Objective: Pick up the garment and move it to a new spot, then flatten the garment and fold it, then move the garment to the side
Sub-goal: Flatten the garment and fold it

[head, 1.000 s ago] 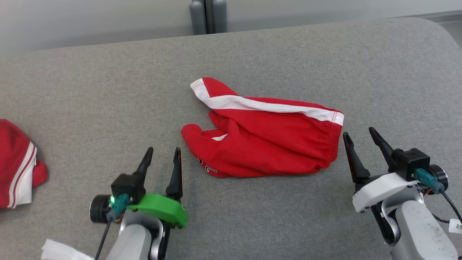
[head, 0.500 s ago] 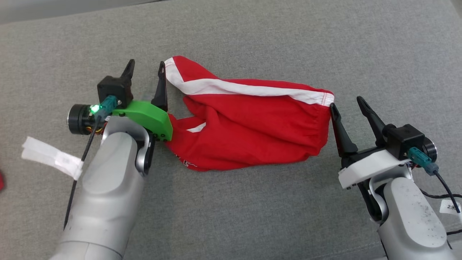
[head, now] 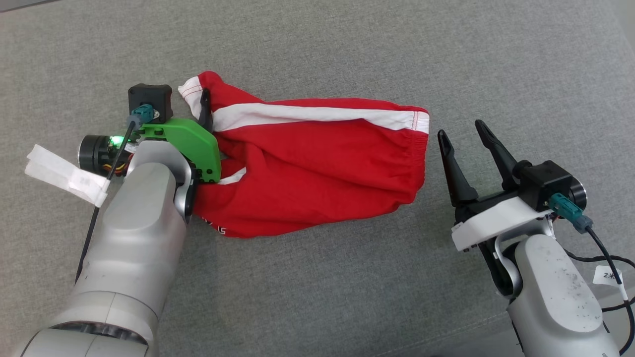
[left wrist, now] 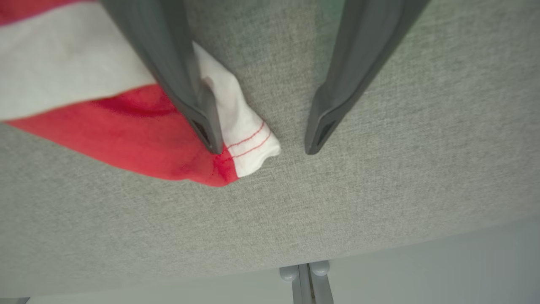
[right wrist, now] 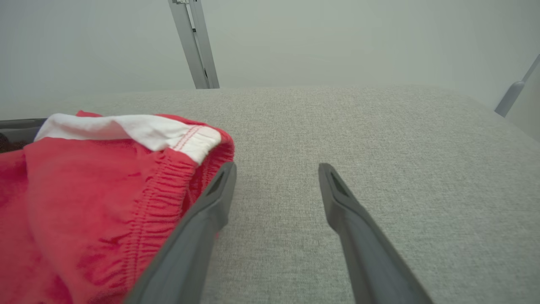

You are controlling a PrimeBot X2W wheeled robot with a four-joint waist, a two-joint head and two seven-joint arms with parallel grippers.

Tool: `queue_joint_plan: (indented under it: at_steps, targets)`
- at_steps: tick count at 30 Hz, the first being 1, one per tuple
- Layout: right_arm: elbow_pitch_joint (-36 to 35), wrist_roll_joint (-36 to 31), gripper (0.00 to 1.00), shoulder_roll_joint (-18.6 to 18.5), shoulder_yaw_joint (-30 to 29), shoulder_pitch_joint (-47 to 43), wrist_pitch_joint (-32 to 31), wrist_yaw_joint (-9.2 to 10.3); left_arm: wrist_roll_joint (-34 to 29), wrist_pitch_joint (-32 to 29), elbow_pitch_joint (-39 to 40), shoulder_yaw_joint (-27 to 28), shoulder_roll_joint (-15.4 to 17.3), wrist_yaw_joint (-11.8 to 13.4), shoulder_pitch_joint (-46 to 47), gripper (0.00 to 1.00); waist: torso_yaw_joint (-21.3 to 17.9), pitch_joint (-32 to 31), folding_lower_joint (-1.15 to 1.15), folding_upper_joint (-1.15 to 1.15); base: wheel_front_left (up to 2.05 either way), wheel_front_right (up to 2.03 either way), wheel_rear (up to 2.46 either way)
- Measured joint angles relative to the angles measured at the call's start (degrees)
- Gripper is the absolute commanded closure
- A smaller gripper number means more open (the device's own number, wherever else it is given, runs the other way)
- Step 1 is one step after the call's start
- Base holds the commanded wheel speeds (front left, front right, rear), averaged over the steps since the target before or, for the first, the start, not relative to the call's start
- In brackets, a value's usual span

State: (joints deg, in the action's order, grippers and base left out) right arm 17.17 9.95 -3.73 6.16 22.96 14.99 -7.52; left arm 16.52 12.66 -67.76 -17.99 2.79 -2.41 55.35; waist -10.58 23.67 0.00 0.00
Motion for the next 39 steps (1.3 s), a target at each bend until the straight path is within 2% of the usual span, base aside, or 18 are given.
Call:
queue_joint_plan:
  at_steps: [1,2,3,7,10,16,25,33,34,35,36,39]
  targets:
    - [0.0,0.0,0.00,0.1,0.0,0.0,0.0,0.00,0.0,0.0,-0.7,-0.1,0.0,0.2,0.3,0.05,-0.2,0.1,0.00,0.00,0.00,0.00,0.00]
    - [0.0,0.0,0.00,0.1,0.0,0.0,0.0,0.00,0.0,0.0,-1.2,-0.3,0.0,0.1,0.5,0.95,-0.3,0.1,0.00,0.00,0.00,0.00,0.00]
    - [0.0,0.0,0.00,0.1,-0.1,0.0,0.0,0.00,0.0,0.1,-1.6,-0.5,0.0,-0.2,0.6,1.00,-0.2,0.1,0.00,0.00,0.00,0.00,0.00]
    - [0.2,-0.4,0.00,0.2,-0.4,0.0,0.0,0.00,0.6,1.1,-2.1,-0.9,-0.1,-0.7,0.7,1.00,0.1,-0.3,0.00,0.00,0.00,0.00,0.00]
    - [0.4,-0.4,0.00,0.1,-0.6,-0.1,0.0,0.00,1.6,2.1,-0.6,-0.3,0.0,-0.1,0.5,1.00,0.6,-1.1,0.00,0.00,0.00,0.00,0.00]
    - [1.5,-0.5,0.00,-0.1,-1.2,-2.3,0.0,0.00,3.5,2.4,9.4,2.3,0.0,0.9,-3.4,1.00,2.2,-4.2,0.00,0.00,0.00,0.00,0.00]
    - [3.6,-0.5,0.00,0.0,-1.6,-7.8,0.0,0.00,5.1,2.4,22.1,5.8,0.0,2.8,-19.3,1.00,5.7,-12.1,0.00,0.00,0.00,0.00,0.00]
    - [4.3,-0.5,0.00,0.4,-1.9,-12.6,0.0,0.00,9.7,2.5,26.2,6.5,0.0,6.0,-34.7,1.00,8.7,-19.0,0.00,0.00,0.00,0.00,0.00]
    - [4.3,-0.5,0.00,0.5,-1.9,-13.1,0.0,0.00,10.7,2.5,26.4,6.4,0.0,6.5,-36.3,0.82,9.0,-19.7,0.00,0.00,0.00,0.00,0.00]
    - [4.4,-0.5,0.00,0.5,-1.8,-13.4,0.0,0.00,11.3,2.5,26.7,6.5,0.0,7.1,-37.7,0.17,9.3,-20.4,0.00,0.00,0.00,0.00,0.00]
    - [4.4,-0.5,0.00,0.6,-1.8,-13.7,0.0,0.00,11.3,2.5,27.0,6.6,0.0,7.5,-38.6,0.00,9.6,-20.9,0.00,0.00,0.00,0.00,0.00]
    - [4.5,-0.5,0.00,0.6,-1.6,-14.1,0.0,0.00,10.9,2.5,29.3,8.2,0.0,9.1,-41.3,0.00,10.4,-22.4,0.00,0.00,0.00,0.00,0.00]
